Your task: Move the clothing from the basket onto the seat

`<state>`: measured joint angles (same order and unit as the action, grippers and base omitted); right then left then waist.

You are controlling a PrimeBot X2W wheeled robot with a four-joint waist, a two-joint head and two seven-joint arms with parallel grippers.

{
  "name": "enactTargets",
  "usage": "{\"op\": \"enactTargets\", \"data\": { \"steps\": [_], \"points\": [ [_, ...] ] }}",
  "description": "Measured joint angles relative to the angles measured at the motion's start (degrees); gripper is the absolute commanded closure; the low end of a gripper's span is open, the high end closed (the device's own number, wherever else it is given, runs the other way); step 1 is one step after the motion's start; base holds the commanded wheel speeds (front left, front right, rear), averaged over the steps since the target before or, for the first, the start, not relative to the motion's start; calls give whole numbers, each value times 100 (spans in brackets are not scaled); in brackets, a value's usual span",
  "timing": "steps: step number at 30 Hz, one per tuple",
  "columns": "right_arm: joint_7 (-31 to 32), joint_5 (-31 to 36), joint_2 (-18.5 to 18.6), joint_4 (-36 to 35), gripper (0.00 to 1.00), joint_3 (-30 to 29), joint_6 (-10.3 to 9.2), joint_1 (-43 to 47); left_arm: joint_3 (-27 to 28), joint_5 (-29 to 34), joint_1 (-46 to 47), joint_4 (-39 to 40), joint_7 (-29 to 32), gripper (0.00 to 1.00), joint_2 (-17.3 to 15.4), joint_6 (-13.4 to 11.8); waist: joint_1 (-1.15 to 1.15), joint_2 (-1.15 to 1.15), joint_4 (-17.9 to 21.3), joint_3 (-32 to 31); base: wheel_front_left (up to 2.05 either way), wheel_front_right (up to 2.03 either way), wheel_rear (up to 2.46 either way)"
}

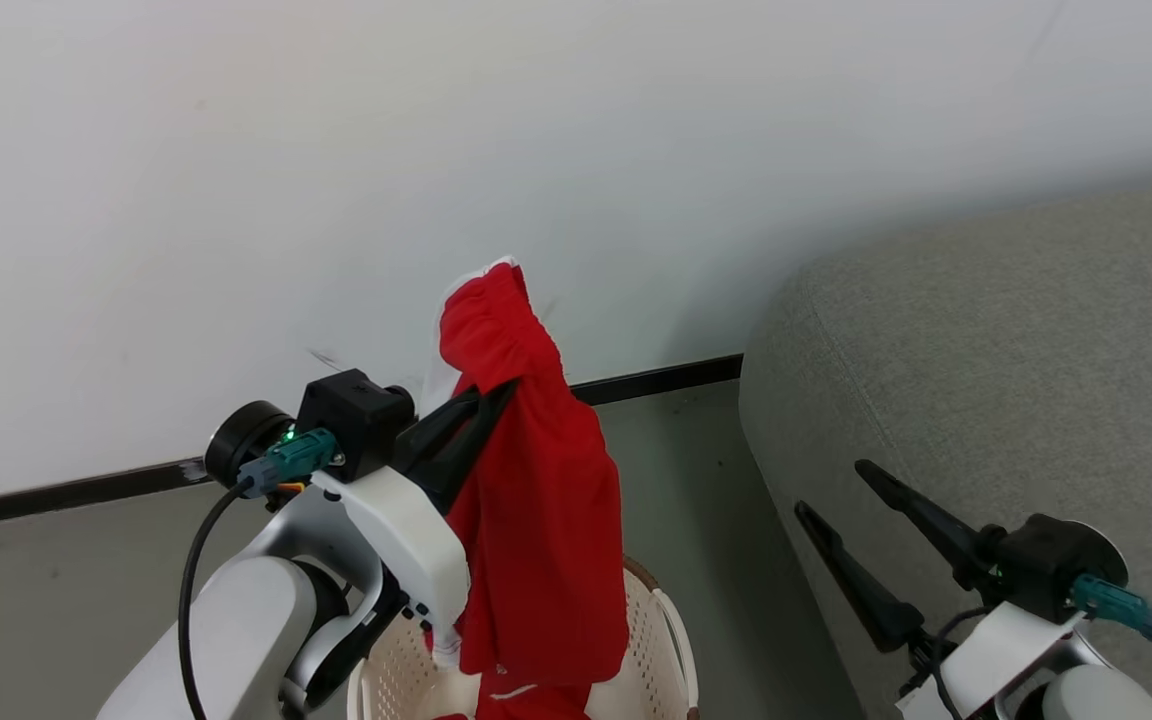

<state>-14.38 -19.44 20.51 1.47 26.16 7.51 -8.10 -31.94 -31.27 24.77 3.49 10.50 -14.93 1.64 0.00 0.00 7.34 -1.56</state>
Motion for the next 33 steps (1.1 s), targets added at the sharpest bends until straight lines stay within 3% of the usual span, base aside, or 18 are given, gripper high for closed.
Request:
{"op": "enactTargets", "data": {
  "steps": [18, 28, 33],
  "points": [
    [-2, 191, -54, -536, 0, -1265, -1, 938, 234, -49, -294, -135, -204, 100, -112, -158, 0, 0, 219, 15, 0, 0, 0],
    [-7, 254, -77, -829, 0, -1683, 0, 1268, 297, -57, -309, -240, -261, 100, -137, -200, 0, 0, 176, 3, 0, 0, 0],
    [22, 279, 0, -880, 0, -1623, 0, 1280, 290, -66, -309, -240, -311, 100, -136, -200, 0, 0, 140, -2, 0, 0, 0]
  ]
}}
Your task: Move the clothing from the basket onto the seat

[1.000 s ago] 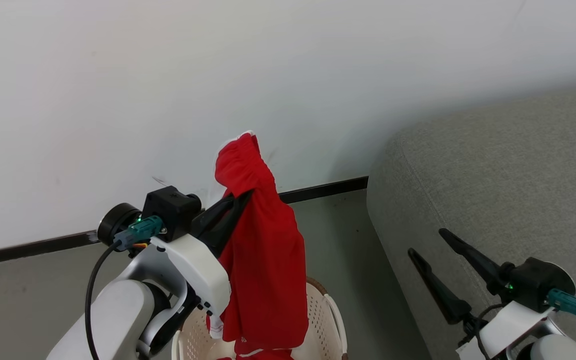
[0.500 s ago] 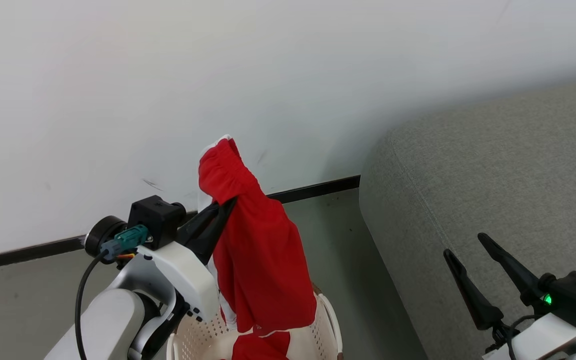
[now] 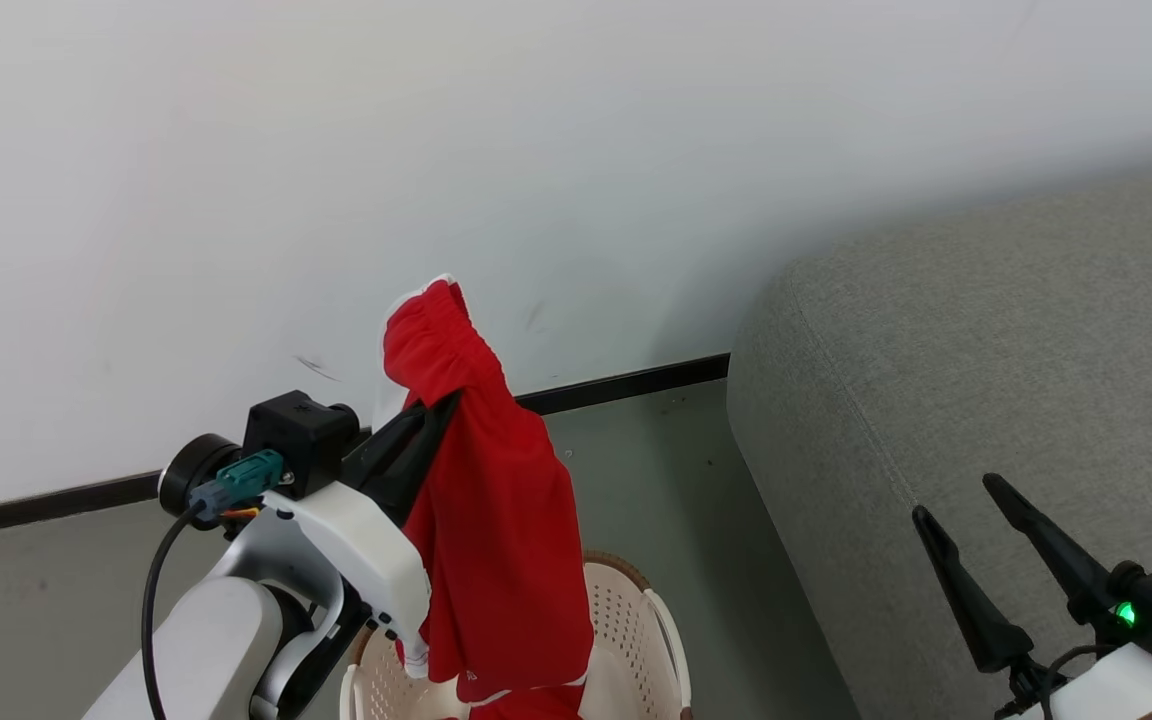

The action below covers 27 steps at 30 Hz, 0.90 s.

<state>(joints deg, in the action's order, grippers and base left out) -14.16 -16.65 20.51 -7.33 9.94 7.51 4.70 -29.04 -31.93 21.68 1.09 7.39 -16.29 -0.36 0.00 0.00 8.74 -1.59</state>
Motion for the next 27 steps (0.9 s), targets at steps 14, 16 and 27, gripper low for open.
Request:
{"op": "enactTargets", "data": {
  "steps": [14, 16, 27],
  "points": [
    [114, -655, 567, 192, 0, 1363, 0, -314, -232, 13, 132, 286, -24, 100, 177, 129, 0, 0, -206, 25, 0, 0, 0],
    [124, -779, 700, 258, 0, 1608, 0, -508, -274, 29, 225, 370, -24, 100, 189, 158, 0, 0, -240, 33, 0, 0, 0],
    [166, -1615, 918, 609, 0, 2875, -1, -1591, -445, 73, 486, 641, 21, 100, 299, 211, 0, 0, -419, 106, 0, 0, 0]
  ]
}}
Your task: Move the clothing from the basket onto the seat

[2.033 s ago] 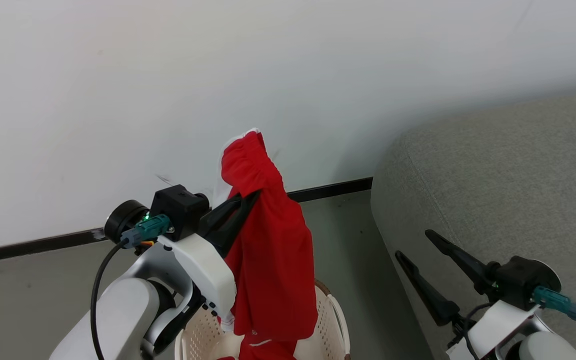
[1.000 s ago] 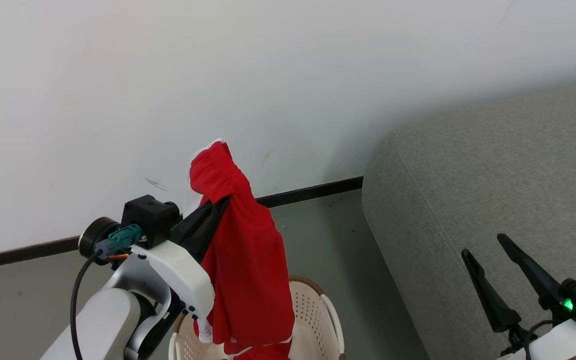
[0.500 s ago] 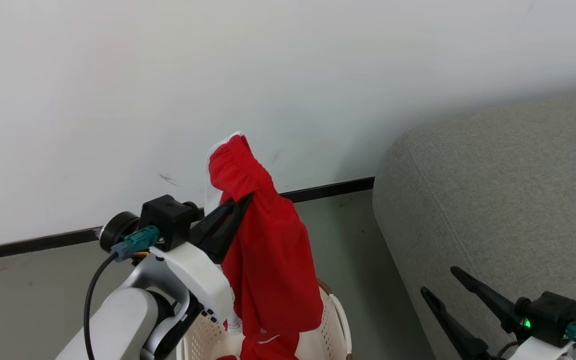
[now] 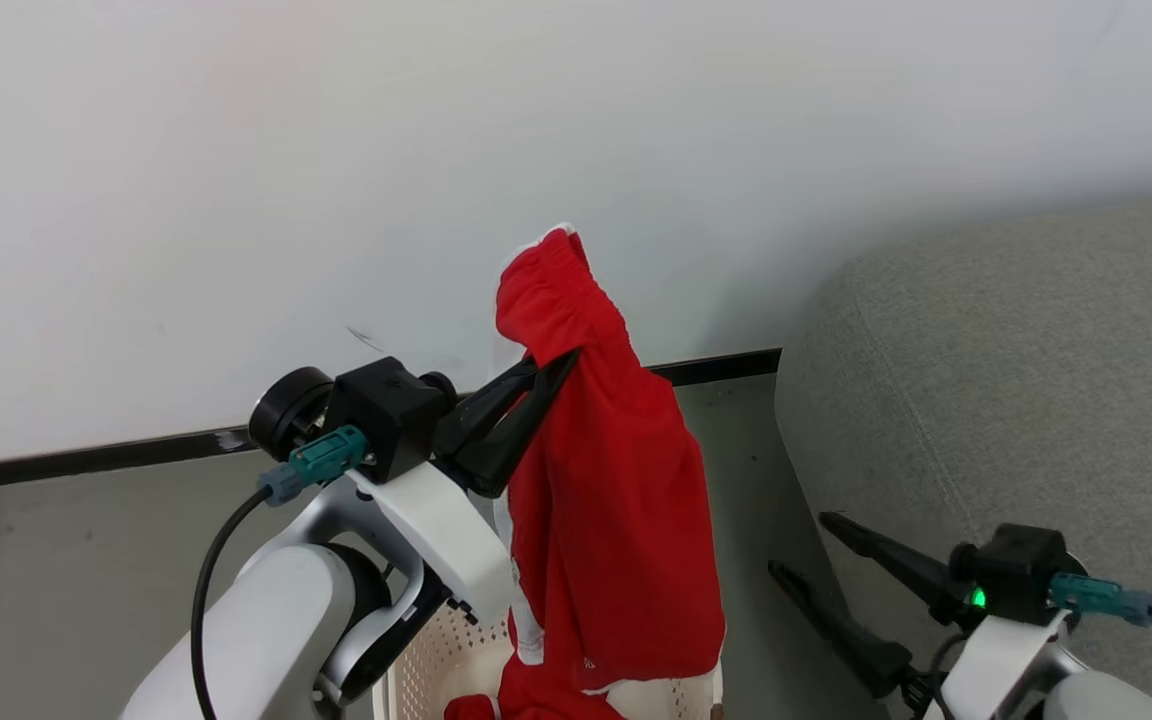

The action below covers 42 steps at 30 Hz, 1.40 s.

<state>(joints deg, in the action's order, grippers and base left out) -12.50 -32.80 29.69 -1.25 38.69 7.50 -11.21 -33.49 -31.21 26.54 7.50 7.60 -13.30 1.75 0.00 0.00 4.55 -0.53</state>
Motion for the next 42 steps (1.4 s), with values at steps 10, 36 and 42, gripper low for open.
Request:
{"op": "enactTargets", "data": {
  "steps": [10, 36, 42],
  "points": [
    [15, -926, 60, 319, 0, 957, 1, -1070, -144, 8, 159, 144, 132, 100, 111, 42, 0, 0, -207, 106, 0, 0, 0],
    [40, -2315, -53, 569, 60, 3201, 0, -3139, -390, 110, 503, 249, 291, 100, 420, 51, 0, 0, -815, 422, 0, 0, 0],
    [-121, -2281, -107, 583, 100, 3453, 0, -3460, -268, 109, 503, 167, 282, 100, 413, 41, 0, 0, -820, 498, 0, 0, 0]
  ]
}}
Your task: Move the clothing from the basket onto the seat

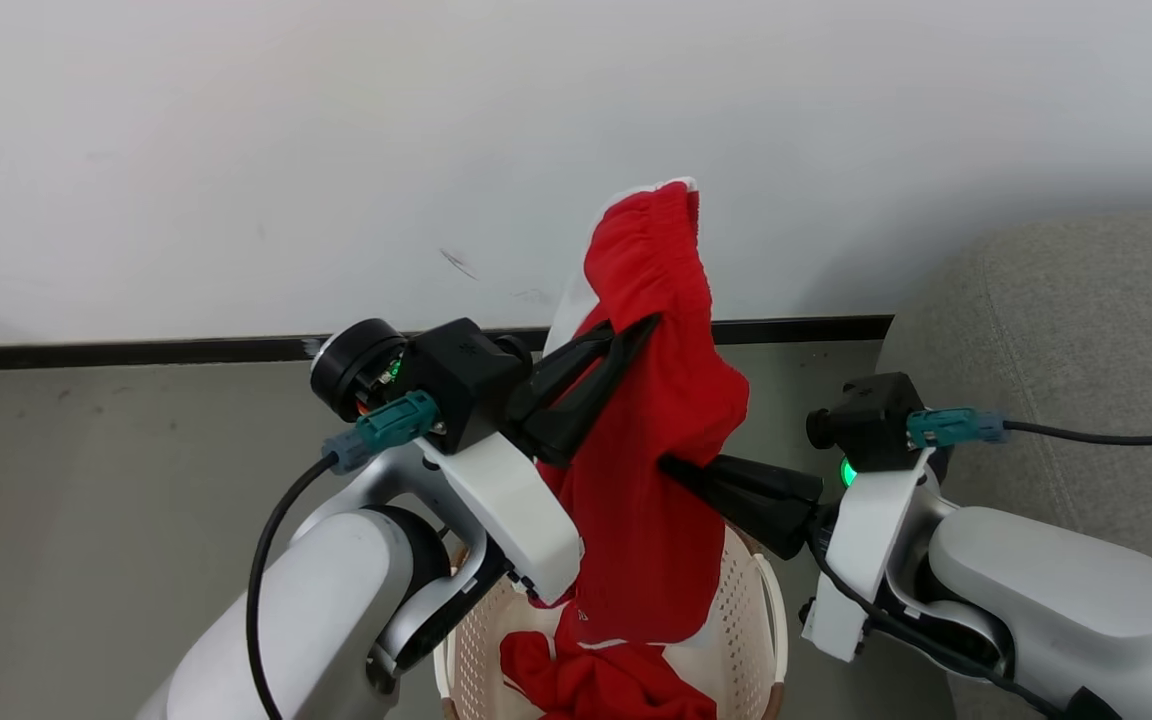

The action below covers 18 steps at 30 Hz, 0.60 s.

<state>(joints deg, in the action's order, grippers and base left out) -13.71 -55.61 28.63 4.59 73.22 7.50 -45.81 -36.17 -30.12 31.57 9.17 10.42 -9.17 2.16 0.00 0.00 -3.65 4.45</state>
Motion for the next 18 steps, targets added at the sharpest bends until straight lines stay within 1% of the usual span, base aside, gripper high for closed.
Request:
{"op": "enactTargets", "data": {
  "steps": [4, 9, 11, 12, 13, 14, 15, 16, 17, 18],
  "points": [
    [-45, 68, 21, 27, 100, -2, 0, -45, 94, -9, -15, -113, -48, 100, -5, -53, 0, 0, 44, 23, 0, 0, 0],
    [-49, 73, 179, 118, 100, -33, 0, -41, 250, -81, -81, -287, -140, 100, -23, -159, 0, 0, 125, 32, 0, 0, 0],
    [-49, 91, 258, 74, 100, -245, 0, -3, 357, -167, -247, -430, -200, 100, -40, -215, 0, 0, 187, 29, 0, 0, 0],
    [-48, 121, 271, 34, 100, -403, 0, 3, 404, -192, -313, -477, -214, 91, -41, -256, 0, 0, 209, 27, 0, 0, 0],
    [-49, 152, 290, -10, 100, -573, 0, 7, 449, -222, -372, -525, -252, 70, -48, -268, 0, 0, 234, 24, 0, 0, 0],
    [-49, 183, 323, -36, 100, -735, 1, 22, 472, -225, -417, -576, -253, 55, -60, -303, 0, 0, 259, 20, 0, 0, 0],
    [-49, 192, 368, -47, 100, -929, 0, 80, 493, -247, -451, -634, -264, 50, -69, -304, 0, 0, 286, 16, 0, 0, 0],
    [-49, 213, 425, -44, 100, -1078, 0, 141, 515, -261, -496, -670, -307, 30, -88, -304, 0, 0, 313, 11, 0, 0, 0],
    [-49, 234, 486, -40, 100, -1248, 0, 231, 521, -261, -528, -708, -326, 0, -107, -304, 0, 0, 340, 6, 0, 0, 0],
    [-49, 242, 541, -43, 100, -1395, 0, 324, 530, -263, -544, -755, -359, 0, -133, -304, 0, 0, 369, -1, 0, 0, 0]
  ]
}}
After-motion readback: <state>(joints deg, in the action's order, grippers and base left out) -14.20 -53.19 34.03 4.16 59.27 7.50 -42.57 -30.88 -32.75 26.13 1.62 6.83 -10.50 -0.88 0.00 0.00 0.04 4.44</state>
